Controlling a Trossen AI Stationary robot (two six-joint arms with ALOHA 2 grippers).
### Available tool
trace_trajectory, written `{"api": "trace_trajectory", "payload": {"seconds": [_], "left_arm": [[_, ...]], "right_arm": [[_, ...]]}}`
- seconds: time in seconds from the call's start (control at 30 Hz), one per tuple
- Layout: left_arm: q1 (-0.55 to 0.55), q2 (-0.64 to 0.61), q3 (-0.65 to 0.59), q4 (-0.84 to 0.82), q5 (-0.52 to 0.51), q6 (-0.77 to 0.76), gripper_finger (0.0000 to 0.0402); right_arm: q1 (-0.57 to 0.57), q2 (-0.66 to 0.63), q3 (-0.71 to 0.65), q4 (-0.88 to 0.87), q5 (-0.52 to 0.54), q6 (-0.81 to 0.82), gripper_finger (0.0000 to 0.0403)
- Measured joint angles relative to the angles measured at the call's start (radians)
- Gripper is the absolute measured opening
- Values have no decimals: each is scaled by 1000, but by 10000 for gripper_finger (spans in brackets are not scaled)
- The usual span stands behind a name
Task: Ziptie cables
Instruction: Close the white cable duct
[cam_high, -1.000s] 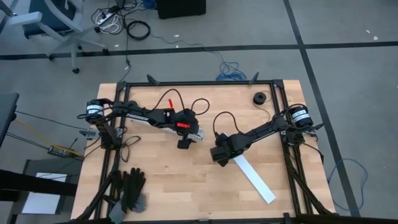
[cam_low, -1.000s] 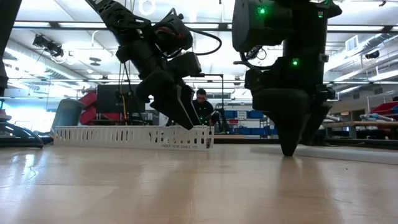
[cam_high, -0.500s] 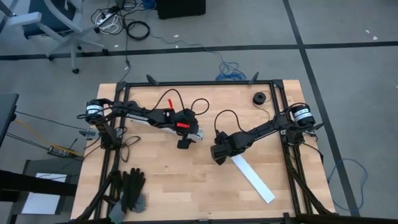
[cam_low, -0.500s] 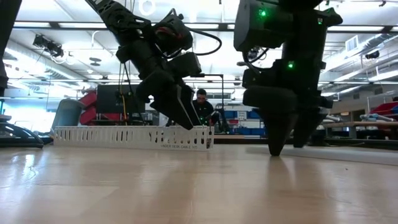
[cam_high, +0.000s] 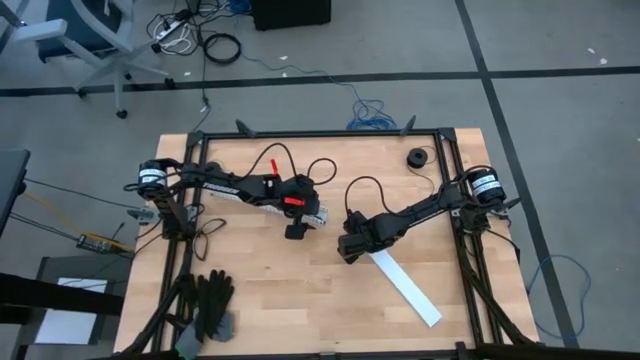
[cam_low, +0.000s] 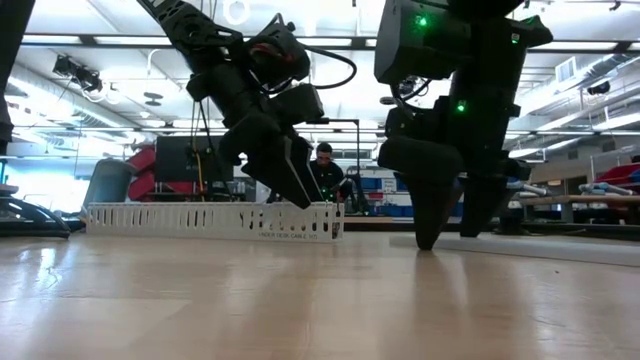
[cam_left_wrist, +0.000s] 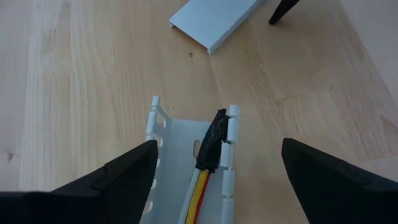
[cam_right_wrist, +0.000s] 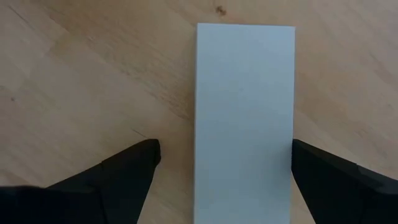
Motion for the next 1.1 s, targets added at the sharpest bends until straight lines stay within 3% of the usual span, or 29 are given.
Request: {"api": "trace_trajectory", "payload": {"seconds": [1.1], "left_arm": [[0, 0, 0, 10, 0, 0, 321]], "right_arm": [[-2, 0, -1, 18, -38, -38, 339]]}}
